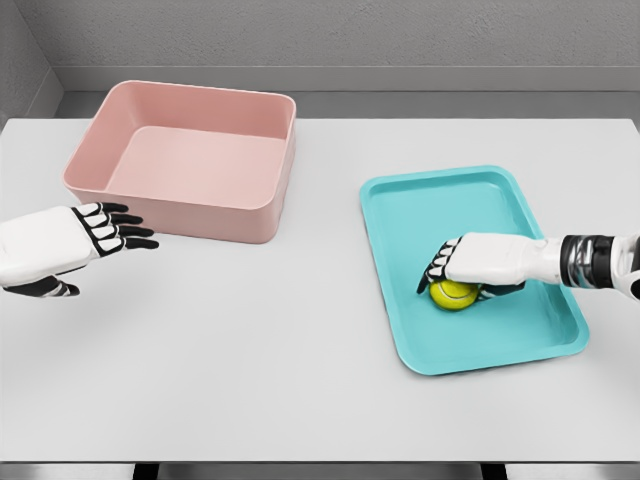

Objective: Put the tennis from the blue tray into the pink basket with both arms

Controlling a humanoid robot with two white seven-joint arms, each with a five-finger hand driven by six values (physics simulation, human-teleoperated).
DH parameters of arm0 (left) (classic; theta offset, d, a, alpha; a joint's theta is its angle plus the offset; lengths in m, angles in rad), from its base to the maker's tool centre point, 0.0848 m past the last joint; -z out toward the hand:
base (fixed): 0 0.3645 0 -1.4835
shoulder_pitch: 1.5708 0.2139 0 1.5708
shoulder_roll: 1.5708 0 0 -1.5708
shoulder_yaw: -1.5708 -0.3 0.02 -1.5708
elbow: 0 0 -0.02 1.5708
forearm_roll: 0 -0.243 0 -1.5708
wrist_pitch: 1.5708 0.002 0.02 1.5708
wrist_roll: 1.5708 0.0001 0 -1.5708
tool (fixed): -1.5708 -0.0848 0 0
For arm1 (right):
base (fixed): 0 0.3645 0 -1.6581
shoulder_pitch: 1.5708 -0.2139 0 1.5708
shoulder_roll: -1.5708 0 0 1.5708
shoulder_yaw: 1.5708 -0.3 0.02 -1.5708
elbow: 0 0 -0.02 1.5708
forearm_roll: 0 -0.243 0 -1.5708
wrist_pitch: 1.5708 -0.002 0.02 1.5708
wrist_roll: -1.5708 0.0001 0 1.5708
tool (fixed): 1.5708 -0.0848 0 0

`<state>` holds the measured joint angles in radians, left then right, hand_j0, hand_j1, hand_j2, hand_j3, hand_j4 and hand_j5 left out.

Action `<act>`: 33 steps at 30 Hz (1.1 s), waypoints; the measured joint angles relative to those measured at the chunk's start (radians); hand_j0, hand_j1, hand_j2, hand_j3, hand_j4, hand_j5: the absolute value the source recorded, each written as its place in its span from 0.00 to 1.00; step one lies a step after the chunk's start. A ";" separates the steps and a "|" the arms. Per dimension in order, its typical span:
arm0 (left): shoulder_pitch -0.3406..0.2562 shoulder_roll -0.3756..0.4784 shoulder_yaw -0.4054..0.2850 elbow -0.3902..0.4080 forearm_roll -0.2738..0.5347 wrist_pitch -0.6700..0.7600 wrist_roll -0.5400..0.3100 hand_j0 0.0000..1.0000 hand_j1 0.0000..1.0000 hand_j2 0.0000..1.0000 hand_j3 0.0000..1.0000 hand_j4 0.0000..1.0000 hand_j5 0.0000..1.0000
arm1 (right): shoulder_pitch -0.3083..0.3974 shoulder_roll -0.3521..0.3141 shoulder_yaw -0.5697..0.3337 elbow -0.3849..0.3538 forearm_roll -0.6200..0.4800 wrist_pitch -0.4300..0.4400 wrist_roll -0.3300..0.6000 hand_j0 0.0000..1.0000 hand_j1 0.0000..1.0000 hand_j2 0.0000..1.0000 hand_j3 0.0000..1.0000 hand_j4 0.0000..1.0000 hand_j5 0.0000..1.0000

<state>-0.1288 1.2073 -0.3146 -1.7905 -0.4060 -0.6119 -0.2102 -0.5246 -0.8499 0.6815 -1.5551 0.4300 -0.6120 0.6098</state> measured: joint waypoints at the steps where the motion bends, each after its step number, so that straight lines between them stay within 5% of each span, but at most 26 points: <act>1: 0.000 0.000 0.000 0.000 0.000 0.000 0.000 1.00 1.00 1.00 1.00 1.00 1.00 | 0.000 0.000 -0.001 0.000 0.000 0.000 0.000 0.72 0.72 0.72 0.72 0.72 0.72; 33: -0.002 0.000 0.000 -0.001 -0.002 0.000 0.000 1.00 1.00 1.00 1.00 1.00 1.00 | -0.041 -0.001 -0.022 -0.038 -0.030 -0.001 0.002 0.49 0.49 0.49 0.49 0.49 0.49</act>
<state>-0.1304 1.2073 -0.3146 -1.7916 -0.4076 -0.6119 -0.2103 -0.5660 -0.8511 0.6599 -1.5935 0.4001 -0.6133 0.6114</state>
